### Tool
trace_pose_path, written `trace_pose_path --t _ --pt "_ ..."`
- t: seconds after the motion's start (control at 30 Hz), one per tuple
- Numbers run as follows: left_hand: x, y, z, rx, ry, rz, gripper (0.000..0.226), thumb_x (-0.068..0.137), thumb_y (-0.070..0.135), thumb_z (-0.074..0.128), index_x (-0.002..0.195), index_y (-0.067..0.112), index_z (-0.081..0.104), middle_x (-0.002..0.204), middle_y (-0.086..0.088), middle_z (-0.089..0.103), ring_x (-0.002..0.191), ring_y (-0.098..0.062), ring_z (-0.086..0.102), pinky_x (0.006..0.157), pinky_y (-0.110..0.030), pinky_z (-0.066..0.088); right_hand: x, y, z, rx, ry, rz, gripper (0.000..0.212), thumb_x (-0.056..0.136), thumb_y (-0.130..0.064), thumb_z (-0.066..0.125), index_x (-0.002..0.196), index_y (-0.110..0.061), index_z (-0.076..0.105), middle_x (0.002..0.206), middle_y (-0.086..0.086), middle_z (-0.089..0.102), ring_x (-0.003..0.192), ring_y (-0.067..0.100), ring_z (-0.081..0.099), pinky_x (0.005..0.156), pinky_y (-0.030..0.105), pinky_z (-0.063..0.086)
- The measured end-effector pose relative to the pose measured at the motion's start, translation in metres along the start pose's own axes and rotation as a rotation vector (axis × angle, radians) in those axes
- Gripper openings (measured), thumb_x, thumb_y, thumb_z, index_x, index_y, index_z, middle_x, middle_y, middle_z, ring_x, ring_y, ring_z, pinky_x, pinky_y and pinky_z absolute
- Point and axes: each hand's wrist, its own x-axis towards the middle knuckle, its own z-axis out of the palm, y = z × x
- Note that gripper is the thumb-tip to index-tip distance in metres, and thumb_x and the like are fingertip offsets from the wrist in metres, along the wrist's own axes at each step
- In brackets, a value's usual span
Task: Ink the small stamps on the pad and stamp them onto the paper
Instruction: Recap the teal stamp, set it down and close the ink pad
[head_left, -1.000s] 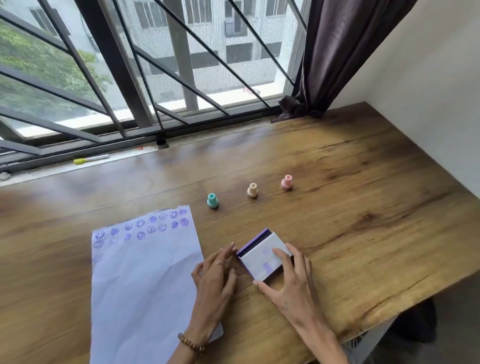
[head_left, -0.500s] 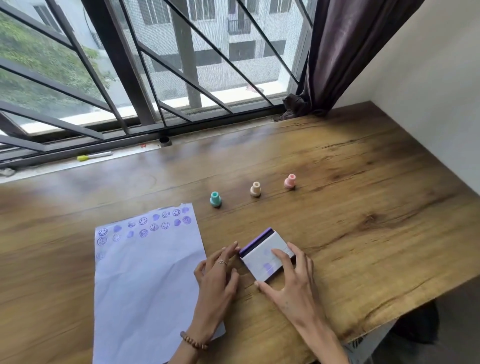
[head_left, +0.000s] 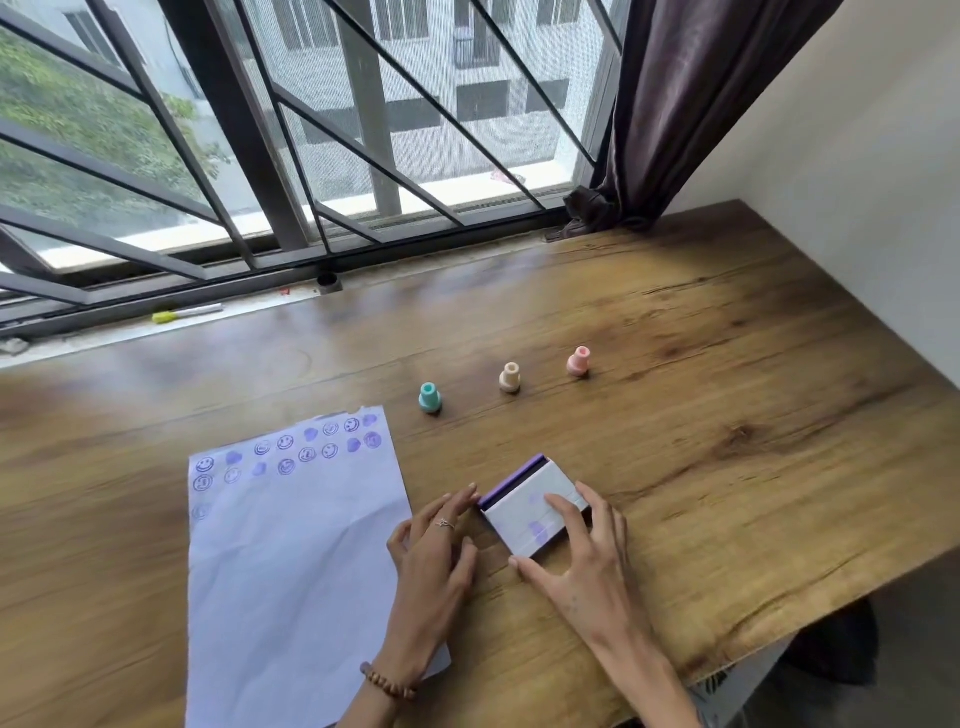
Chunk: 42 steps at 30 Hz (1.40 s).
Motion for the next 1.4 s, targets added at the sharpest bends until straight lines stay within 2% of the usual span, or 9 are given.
trace_pose_path --t 0.37,0.47,0.57,0.67,0.83,1.0,1.17,1.27,1.4 --pt "0.001 0.002 0.000 0.049 -0.001 0.068 0.055 0.074 0.011 0.038 0.120 0.041 0.043 0.130 0.033 0.039 0.126 0.012 0.023 0.098 -0.010 0.001 0.011 -0.005 0.004 -0.034 0.031 -0.017 0.073 0.056 -0.060 0.068 0.116 -0.022 0.055 0.127 0.012 0.052 0.109 0.029 0.051 0.088 0.043 0.052" --pt "0.000 0.002 0.000 0.108 -0.011 0.079 0.053 0.075 0.013 0.036 0.122 0.035 0.046 0.139 0.024 0.036 0.128 0.003 0.026 0.100 -0.014 0.001 0.010 -0.001 0.003 -0.006 0.047 -0.045 0.071 0.062 -0.065 0.059 0.119 -0.024 0.052 0.136 0.012 0.045 0.114 0.027 0.047 0.093 0.041 0.048" --pt "-0.003 0.007 0.004 0.225 -0.034 0.164 0.050 0.069 0.014 0.035 0.113 0.032 0.052 0.130 0.007 0.051 0.118 -0.009 0.040 0.099 -0.025 0.009 0.008 0.006 0.000 -0.001 0.091 -0.083 0.045 0.076 -0.059 0.049 0.112 -0.032 0.055 0.139 0.005 0.038 0.111 0.020 0.042 0.090 0.037 0.049" --pt "-0.001 0.009 0.015 0.311 -0.014 0.323 0.040 0.072 0.016 0.041 0.107 0.030 0.054 0.118 0.011 0.049 0.110 -0.013 0.045 0.091 -0.034 0.022 0.007 0.016 -0.003 -0.067 0.139 -0.072 0.033 0.081 -0.053 0.044 0.106 -0.035 0.058 0.134 0.006 0.042 0.107 0.020 0.040 0.087 0.037 0.050" --pt "0.023 0.032 0.033 0.469 -0.100 0.390 0.054 0.065 0.017 0.062 0.116 0.032 0.053 0.117 0.011 0.062 0.115 -0.013 0.041 0.095 -0.041 0.018 0.026 0.038 -0.015 -0.133 0.195 0.058 0.036 0.080 -0.049 0.043 0.109 -0.036 0.059 0.130 0.012 0.052 0.106 0.024 0.042 0.084 0.039 0.050" --pt "0.072 0.080 0.048 0.520 -0.250 0.304 0.047 0.071 0.029 0.031 0.106 0.035 0.062 0.108 0.015 0.066 0.102 -0.013 0.062 0.081 -0.056 0.047 0.060 0.066 -0.028 -0.107 0.280 0.179 0.045 0.079 -0.051 0.043 0.114 -0.031 0.061 0.128 0.017 0.051 0.103 0.032 0.047 0.087 0.039 0.045" --pt "0.107 0.103 0.069 0.419 -0.362 0.320 0.069 0.073 0.033 0.007 0.129 0.026 0.047 0.140 0.005 0.044 0.130 -0.021 0.034 0.103 -0.062 0.013 0.090 0.092 -0.032 -0.082 0.349 0.213 0.046 0.079 -0.049 0.044 0.114 -0.026 0.062 0.124 0.021 0.053 0.103 0.038 0.051 0.092 0.036 0.032" --pt "0.115 0.107 0.076 0.418 -0.388 0.281 0.047 0.089 0.022 0.026 0.134 0.028 0.039 0.147 0.006 0.033 0.134 -0.018 0.024 0.106 -0.059 0.006 0.099 0.099 -0.030 -0.068 0.356 0.215 0.044 0.080 -0.048 0.045 0.114 -0.026 0.061 0.123 0.020 0.053 0.104 0.038 0.051 0.092 0.034 0.030" --pt "0.112 0.109 0.073 0.382 -0.381 0.293 0.049 0.090 0.017 0.034 0.137 0.029 0.032 0.149 0.007 0.027 0.135 -0.019 0.021 0.106 -0.058 0.005 0.099 0.102 -0.031 -0.068 0.315 0.195 0.044 0.083 -0.049 0.043 0.118 -0.028 0.058 0.129 0.017 0.049 0.110 0.035 0.048 0.096 0.037 0.032"
